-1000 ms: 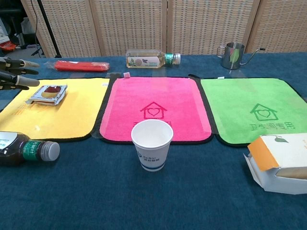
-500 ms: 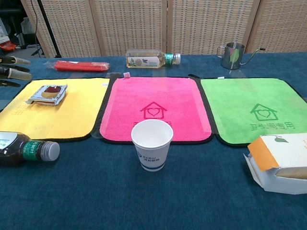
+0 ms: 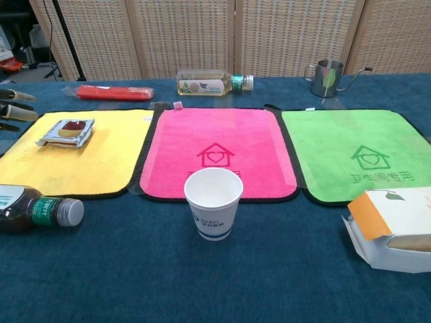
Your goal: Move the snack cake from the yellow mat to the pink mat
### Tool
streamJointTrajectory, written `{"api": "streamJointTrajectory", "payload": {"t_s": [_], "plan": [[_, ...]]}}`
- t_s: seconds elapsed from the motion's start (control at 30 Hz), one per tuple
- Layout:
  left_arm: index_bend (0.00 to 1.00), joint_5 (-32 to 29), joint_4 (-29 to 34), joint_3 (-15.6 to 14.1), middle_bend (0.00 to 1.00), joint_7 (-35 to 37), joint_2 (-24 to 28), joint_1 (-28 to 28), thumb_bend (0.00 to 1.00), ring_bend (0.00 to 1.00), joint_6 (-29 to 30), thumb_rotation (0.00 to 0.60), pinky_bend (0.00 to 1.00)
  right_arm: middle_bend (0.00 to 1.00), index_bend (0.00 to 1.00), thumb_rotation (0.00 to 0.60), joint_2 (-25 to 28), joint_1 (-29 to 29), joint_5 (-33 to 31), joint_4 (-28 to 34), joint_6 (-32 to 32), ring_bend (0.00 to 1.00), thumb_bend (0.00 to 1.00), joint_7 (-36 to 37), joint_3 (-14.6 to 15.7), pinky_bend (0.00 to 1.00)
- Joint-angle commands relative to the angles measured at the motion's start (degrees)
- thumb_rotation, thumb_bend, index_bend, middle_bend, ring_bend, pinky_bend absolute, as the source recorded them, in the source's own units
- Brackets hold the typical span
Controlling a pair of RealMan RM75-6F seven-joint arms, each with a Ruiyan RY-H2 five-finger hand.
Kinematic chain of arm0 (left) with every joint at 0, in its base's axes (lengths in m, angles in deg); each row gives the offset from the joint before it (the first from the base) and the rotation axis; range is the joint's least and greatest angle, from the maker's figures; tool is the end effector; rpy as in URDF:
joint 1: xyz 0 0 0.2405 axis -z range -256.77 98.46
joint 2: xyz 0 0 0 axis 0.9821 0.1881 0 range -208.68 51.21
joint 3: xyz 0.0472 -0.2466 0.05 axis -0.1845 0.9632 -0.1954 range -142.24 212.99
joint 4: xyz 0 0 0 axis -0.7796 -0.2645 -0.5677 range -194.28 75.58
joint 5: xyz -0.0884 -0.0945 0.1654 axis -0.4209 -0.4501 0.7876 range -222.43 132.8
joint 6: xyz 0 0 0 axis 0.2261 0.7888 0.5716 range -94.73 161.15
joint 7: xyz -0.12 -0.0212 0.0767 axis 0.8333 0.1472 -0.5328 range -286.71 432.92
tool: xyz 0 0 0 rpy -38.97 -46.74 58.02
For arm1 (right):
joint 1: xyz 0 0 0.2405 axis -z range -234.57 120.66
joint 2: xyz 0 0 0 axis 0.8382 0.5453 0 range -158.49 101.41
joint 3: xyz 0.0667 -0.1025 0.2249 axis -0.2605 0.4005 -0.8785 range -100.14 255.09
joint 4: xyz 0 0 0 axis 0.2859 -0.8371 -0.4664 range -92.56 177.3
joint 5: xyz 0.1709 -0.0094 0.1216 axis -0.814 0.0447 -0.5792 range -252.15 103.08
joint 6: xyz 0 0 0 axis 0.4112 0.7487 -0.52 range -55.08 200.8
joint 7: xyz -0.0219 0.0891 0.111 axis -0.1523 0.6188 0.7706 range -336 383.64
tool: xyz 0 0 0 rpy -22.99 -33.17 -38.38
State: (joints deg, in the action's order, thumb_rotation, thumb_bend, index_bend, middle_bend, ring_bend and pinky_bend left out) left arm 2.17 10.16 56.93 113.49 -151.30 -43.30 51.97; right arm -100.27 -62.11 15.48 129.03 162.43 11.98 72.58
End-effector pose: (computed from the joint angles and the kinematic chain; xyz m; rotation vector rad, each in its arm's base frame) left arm -0.2964 0.3951 0.0962 -0.8432 -2.0815 -1.0218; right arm -0.3009 -0.1893 0.1370 1.4157 -0.6594 0.8794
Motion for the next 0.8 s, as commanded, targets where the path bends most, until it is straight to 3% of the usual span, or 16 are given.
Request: {"api": "streamJointTrajectory", "payload": {"t_s": [0.03, 0.8], "plan": [[0.0, -0.2, -0.6, 0.0, 0.0, -0.2, -0.5, 0.2, 0.27, 0.0, -0.6, 0.6, 0.0, 0.0, 0.0, 0.6, 0.0, 0.0, 0.1, 0.0, 0.0, 0.0, 0.34, 0.0, 0.0, 0.0], [0.0, 3.4, -1.7, 2.7, 0.0, -1.2, -4.4, 0.2, 0.28, 0.0, -3.2, 0.6, 0.0, 0.0, 0.0, 0.6, -0.1, -0.2, 0.6, 0.0, -0.3, 0.0, 0.34, -0.3, 0.6, 0.0]]}}
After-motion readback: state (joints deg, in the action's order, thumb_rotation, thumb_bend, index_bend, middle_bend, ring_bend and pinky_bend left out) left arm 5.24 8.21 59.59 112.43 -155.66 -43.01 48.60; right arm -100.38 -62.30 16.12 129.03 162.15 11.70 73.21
